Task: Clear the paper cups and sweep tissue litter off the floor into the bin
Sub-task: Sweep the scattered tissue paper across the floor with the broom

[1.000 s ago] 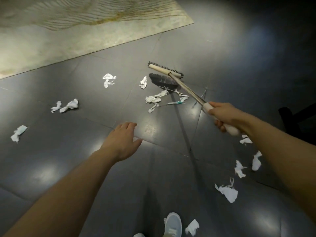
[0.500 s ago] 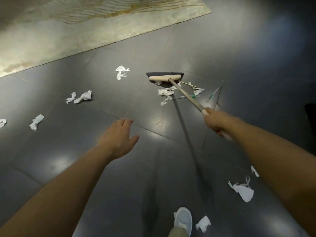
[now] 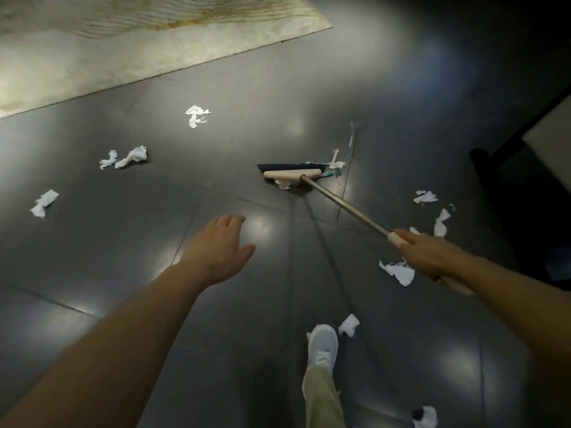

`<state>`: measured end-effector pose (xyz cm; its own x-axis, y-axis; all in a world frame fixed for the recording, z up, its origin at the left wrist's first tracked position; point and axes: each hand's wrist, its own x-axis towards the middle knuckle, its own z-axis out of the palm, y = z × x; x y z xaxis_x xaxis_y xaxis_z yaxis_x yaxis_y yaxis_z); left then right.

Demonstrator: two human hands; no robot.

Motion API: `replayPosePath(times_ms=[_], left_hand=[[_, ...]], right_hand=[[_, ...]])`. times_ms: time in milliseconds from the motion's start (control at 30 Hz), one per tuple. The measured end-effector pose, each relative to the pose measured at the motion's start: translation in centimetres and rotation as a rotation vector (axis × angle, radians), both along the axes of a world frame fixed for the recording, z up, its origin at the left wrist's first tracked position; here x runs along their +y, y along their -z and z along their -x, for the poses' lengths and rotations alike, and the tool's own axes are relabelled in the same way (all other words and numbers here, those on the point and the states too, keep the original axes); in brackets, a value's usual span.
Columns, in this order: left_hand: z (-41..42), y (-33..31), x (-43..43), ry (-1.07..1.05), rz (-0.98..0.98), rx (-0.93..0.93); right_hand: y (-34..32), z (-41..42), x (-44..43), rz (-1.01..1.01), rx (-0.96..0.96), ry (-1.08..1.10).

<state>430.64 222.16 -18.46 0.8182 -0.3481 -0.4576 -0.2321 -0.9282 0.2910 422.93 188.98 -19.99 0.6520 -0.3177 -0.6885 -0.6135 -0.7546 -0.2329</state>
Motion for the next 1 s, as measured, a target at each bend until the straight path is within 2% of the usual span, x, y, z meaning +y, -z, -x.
replayPosePath(times_ms=[133, 300, 500, 700, 867, 1000], left_hand=[[2.0, -1.7, -0.8, 0.020, 0.025, -0.028], [2.7, -2.2, -2.8, 0.037, 0.037, -0.040], [1.7, -0.5, -4.6, 0.032, -0.007, -0.029], [-1.9, 0.6, -7.7, -0.007, -0.041, -0.020], [-3.9, 2.3, -8.7, -0.031, -0.058, -0.002], [-4.2, 3.5, -8.0, -0.029, -0.076, 0.026]], right_hand=[[-2.9, 4.7, -1.1, -0.028, -0.117, 0.085], [-2.2, 7.3, -0.7, -0.127, -0.244, 0.190], [1.6, 2.4, -2.8, -0.312, -0.360, 0.500], [3.5, -5.8, -8.0, -0.296, -0.433, 0.579], [5.5, -10.7, -11.6, -0.257, -0.375, 0.610], [7.2, -12.8, -12.2, -0.246, -0.211, 0.510]])
